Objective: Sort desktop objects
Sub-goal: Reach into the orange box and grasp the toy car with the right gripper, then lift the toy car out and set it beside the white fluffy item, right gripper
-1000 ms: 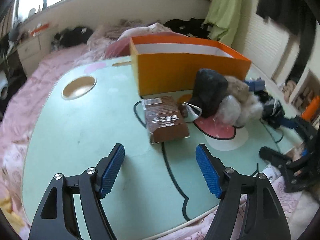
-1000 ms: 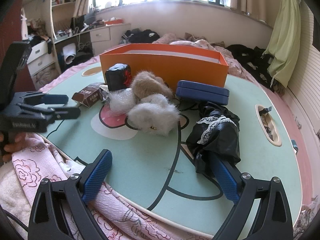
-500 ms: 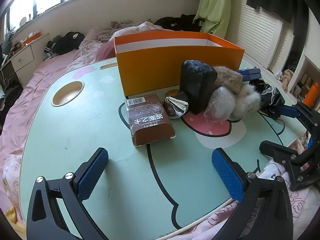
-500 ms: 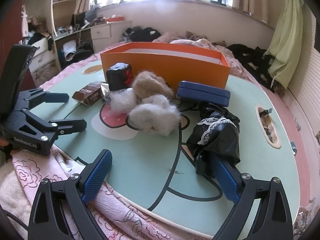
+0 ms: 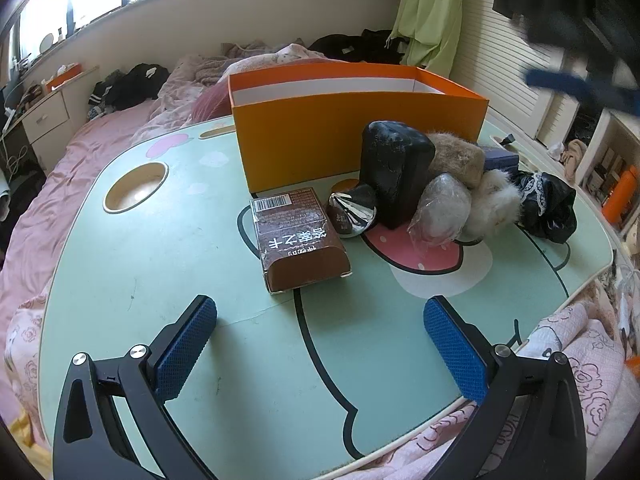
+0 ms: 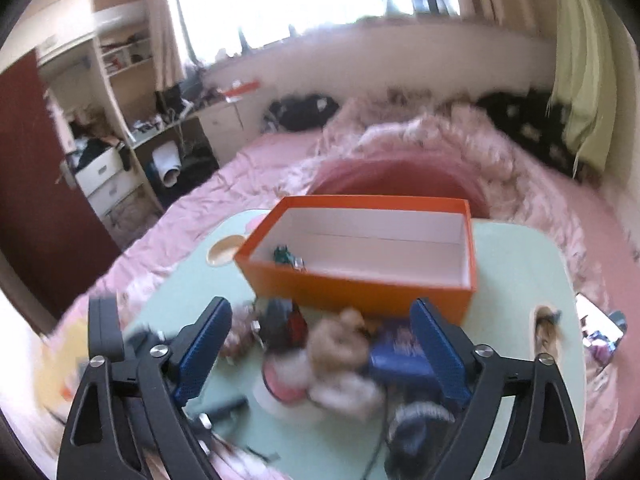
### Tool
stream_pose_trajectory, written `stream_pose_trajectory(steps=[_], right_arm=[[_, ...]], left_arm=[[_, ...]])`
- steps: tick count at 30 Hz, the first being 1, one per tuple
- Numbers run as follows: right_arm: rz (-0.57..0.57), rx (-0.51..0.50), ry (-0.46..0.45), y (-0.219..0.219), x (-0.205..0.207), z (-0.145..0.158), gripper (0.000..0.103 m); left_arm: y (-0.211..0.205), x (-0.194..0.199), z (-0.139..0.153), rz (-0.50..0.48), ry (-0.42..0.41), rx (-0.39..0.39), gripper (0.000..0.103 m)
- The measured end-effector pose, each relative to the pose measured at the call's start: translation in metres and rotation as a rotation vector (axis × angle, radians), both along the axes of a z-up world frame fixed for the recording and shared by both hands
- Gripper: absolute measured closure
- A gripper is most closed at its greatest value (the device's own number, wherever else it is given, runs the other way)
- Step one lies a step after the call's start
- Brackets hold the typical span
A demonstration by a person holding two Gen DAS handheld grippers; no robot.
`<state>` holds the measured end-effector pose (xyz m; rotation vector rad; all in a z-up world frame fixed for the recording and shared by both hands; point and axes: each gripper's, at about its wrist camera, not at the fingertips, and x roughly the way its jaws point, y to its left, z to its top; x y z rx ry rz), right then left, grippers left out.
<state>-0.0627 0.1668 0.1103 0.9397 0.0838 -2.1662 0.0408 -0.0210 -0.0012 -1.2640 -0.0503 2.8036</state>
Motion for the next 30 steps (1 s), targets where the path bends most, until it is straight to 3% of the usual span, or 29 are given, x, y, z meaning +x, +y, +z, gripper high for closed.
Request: stream_pose_trajectory(steps=[4, 9, 12, 14, 19, 22, 24, 30], right_arm=[[0.008, 0.078, -0.155, -0.049, -0.054, 0.003, 0.034], [0.109, 0.256, -0.291, -0.120, -0.092, -0.034, 0.035], [0.139, 0.357, -0.347, -0.146, -0.105, -0.058, 0.045], [0.171, 0.387, -0.400, -0.159, -0.111, -0.070, 0.053], [0.206, 0.421, -0.503, -0.176, -0.123, -0.099, 0.053], [0.201, 0.474, -0.411, -0.176, -0.116, -0.098, 0.065], [0.207, 0.458, -0.424, -0.173, -0.111, -0.097, 0.075], [0.155, 0.354, -0.450, -0.151, -0.120, -0.095, 0.076]], left_arm=[[0.000, 0.000, 0.000, -0.001, 0.001, 0.001, 0.000], [-0.001, -0.001, 0.001, -0.001, 0.004, 0.002, 0.000], [-0.001, 0.000, 0.002, -0.001, 0.007, 0.004, 0.000], [0.000, 0.000, 0.002, -0.001, 0.008, 0.005, 0.000], [0.000, 0.001, 0.002, 0.000, 0.009, 0.006, 0.000], [-0.001, 0.001, 0.001, 0.001, 0.008, 0.009, 0.000], [0.000, -0.001, 0.001, 0.002, 0.007, 0.008, 0.000], [0.000, -0.001, 0.001, 0.002, 0.009, 0.009, 0.000]])
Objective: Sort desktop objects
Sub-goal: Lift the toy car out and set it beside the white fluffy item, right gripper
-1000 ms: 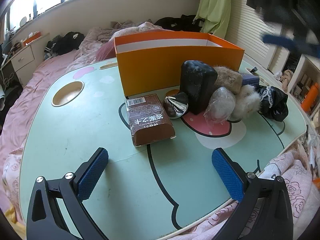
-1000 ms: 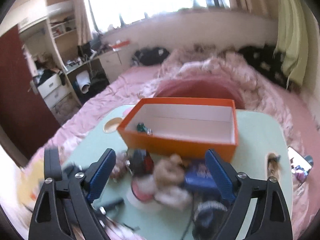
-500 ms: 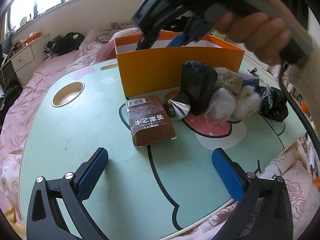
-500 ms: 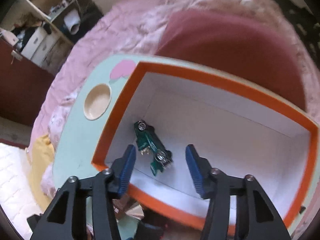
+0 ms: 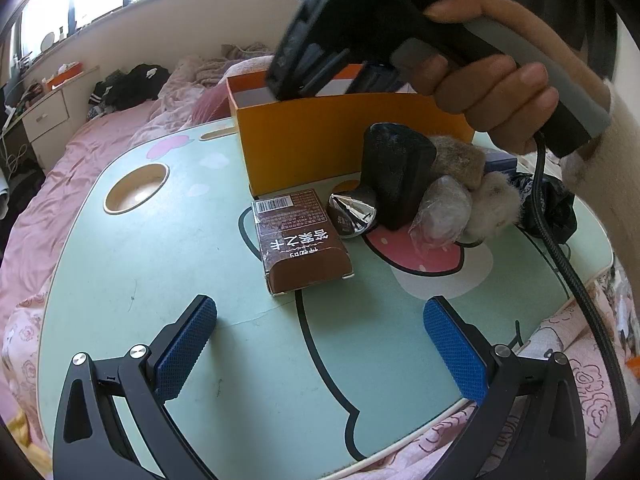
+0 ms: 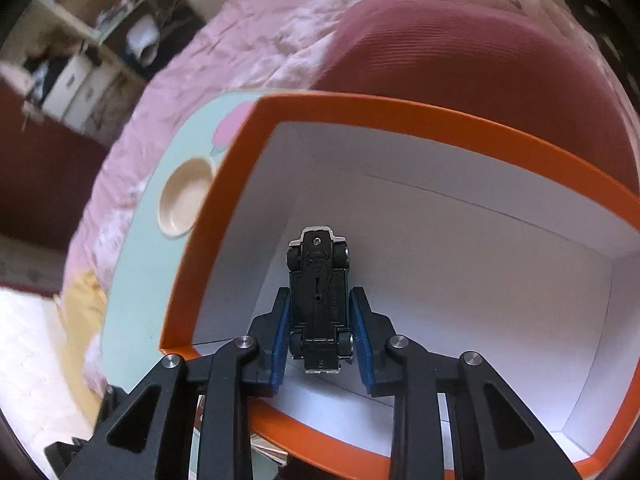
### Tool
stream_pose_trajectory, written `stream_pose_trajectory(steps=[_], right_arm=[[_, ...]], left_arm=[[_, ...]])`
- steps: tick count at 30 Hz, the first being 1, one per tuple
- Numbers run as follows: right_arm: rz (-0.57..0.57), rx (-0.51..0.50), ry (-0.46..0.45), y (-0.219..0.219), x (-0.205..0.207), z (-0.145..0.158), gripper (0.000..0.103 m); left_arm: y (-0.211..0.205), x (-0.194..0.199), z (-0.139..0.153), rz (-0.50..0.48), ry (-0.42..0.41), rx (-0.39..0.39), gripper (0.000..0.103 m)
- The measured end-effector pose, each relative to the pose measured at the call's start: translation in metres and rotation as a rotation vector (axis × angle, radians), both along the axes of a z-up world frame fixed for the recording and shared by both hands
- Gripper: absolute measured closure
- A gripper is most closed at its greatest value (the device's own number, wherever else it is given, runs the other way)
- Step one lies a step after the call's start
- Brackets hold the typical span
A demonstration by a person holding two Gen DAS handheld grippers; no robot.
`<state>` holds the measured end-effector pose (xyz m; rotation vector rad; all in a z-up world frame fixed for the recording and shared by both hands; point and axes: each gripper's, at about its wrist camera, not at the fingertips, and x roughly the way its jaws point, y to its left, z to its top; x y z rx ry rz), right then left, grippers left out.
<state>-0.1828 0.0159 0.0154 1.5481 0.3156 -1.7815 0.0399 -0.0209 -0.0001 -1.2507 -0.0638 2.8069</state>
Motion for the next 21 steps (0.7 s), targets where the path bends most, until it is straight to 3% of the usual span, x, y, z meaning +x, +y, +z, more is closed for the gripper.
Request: stream_pose_trajectory(steps=[5, 8, 12, 16, 21], right_arm=[[-0.099, -0.169, 0.040, 0.045, -0.008, 0.030, 0.076], [-0.138, -0.256, 0.126, 0.084, 0.002, 0.066, 0.076], [-0.187, -0.282, 0.226, 0.125, 0.027, 0.100, 0.076], [-0.226, -0.269, 0.238, 0.164, 0.055, 0.103, 0.076], [-0.307, -0.213, 0.224, 0.204, 0.070, 0.079, 0.076]], left_arm=[[0.000, 0.000, 0.000, 0.000, -0.001, -0.001, 0.000], [0.000, 0.000, 0.000, 0.001, -0.001, -0.001, 0.000], [-0.001, 0.000, 0.000, 0.000, -0.001, -0.001, 0.000], [0.000, -0.001, 0.000, 0.002, -0.002, -0.002, 0.000], [0.001, 0.000, 0.000, 0.003, -0.002, -0.002, 0.000]])
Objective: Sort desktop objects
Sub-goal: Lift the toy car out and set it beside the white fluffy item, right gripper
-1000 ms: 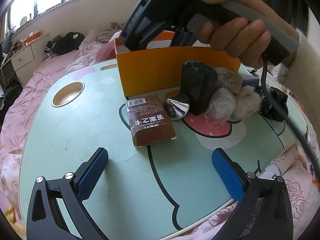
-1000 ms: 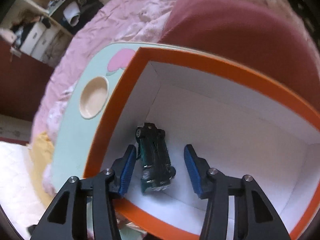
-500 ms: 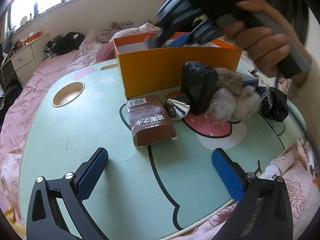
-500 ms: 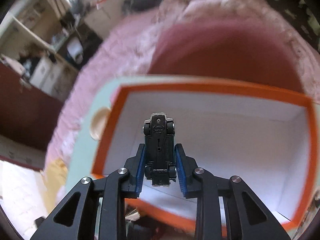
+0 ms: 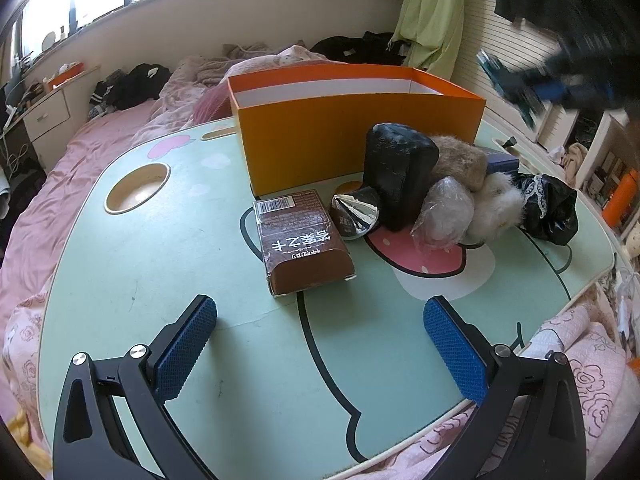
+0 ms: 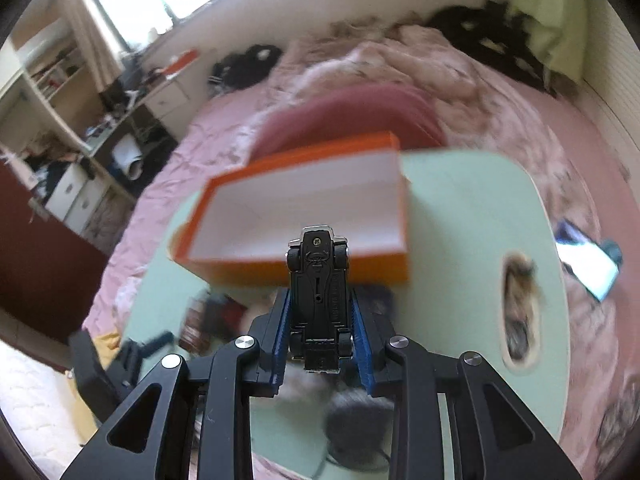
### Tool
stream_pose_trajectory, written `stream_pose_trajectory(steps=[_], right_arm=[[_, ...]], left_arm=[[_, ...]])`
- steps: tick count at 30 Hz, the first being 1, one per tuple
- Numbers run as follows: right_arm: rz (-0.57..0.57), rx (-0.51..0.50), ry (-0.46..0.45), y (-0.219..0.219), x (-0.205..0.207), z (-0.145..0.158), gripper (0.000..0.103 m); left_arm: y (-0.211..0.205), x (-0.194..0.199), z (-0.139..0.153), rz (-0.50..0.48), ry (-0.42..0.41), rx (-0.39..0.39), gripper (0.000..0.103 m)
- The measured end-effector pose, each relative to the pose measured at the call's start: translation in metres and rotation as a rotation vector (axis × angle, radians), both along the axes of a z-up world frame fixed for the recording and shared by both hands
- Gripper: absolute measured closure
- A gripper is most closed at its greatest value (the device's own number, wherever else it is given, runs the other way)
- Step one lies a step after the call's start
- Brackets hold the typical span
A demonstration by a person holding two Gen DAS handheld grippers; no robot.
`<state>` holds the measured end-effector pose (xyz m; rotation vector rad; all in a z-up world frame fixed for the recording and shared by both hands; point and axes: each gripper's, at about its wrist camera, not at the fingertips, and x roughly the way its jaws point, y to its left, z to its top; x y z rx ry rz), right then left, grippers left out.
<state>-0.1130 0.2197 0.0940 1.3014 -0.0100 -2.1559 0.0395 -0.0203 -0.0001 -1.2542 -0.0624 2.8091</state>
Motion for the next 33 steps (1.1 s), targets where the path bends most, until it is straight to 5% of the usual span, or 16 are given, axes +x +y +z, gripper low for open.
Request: stream_pose_trajectory(steps=[6, 10, 13, 14, 22, 28, 33], right_arm=[[0.035, -0.011, -0.035, -0.003, 0.014, -0.021, 0.075], [0.040, -0.012, 0.045, -0.017, 0.021, -0.018, 0.073], [-0.037, -0.012, 0.206, -0.014, 0.039, -0.010, 0.036], [-0.032, -0.008, 0.258, -0.013, 0.049, -0.009, 0.034], [0.080, 0.075, 0.384, 0.005, 0.127, -0.035, 0.034], [-0.086, 0.062, 0.358, 0.046, 0.143, -0.052, 0.033], [-0.127, 0.183, 0.364, 0.041, 0.138, -0.078, 0.030]], left_arm=[[0.000, 0.000, 0.000, 0.000, 0.000, 0.000, 0.000], [0.000, 0.000, 0.000, 0.000, 0.000, 0.000, 0.000], [0.001, 0.000, 0.000, 0.001, 0.000, 0.001, 0.000], [0.001, 0.000, 0.000, 0.001, 0.000, 0.000, 0.000], [0.001, 0.000, 0.000, 0.001, 0.000, 0.000, 0.000], [0.001, 0.000, 0.000, 0.001, 0.000, 0.000, 0.000], [0.001, 0.000, 0.000, 0.001, 0.000, 0.000, 0.000]])
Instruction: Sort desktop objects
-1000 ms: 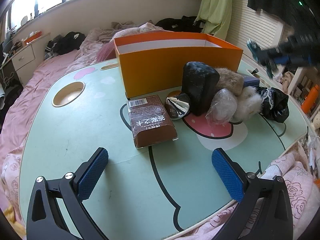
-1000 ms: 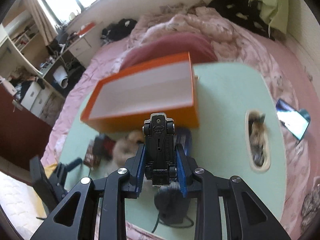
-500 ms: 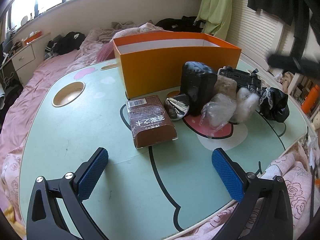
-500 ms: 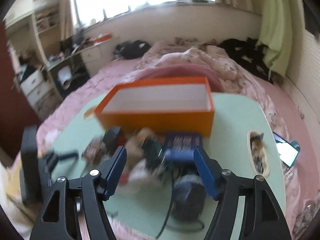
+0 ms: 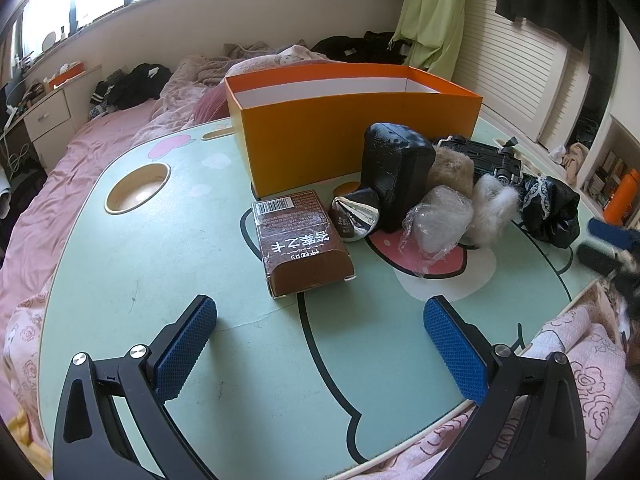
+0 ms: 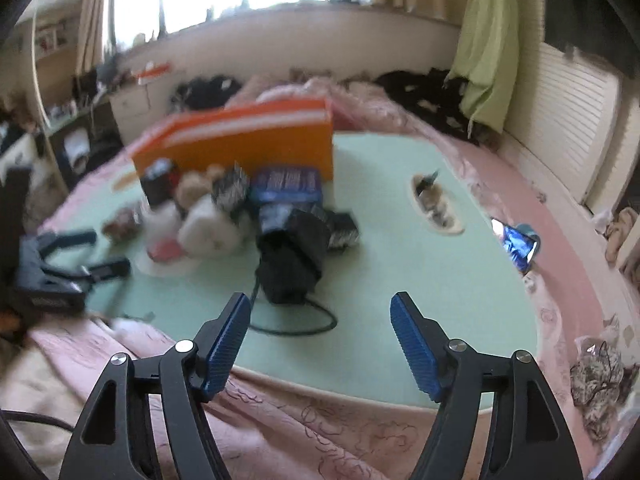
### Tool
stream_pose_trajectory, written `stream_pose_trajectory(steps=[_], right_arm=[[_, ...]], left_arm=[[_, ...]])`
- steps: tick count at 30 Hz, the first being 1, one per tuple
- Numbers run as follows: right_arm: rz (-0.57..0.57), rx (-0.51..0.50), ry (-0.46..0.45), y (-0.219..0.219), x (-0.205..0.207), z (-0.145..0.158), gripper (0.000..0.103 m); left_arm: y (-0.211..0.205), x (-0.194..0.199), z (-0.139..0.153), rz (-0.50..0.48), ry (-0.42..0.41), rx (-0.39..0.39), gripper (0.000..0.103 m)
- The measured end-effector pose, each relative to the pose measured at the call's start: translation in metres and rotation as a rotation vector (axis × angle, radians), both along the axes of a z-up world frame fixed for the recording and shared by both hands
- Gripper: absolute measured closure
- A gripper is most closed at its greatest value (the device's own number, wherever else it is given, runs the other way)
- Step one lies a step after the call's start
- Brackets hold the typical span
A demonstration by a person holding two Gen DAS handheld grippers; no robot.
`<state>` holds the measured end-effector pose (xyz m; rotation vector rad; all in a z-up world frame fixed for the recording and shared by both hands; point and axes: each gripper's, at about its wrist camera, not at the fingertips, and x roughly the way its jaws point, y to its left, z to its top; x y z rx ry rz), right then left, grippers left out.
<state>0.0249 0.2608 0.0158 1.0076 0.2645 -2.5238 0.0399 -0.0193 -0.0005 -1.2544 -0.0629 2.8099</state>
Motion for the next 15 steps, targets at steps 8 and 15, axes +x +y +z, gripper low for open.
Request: stream_pose_trajectory(steps=[8, 15], right_arm=[[0.035, 0.023, 0.021, -0.012, -0.011, -0.013, 0.000], [0.060, 0.005, 0.047, -0.011, -0.014, -0.015, 0.000]], left_arm=[[0.000, 0.001, 0.000, 0.001, 0.002, -0.004, 0.000], [0.000, 0.001, 0.000, 0.002, 0.002, -0.004, 0.000]])
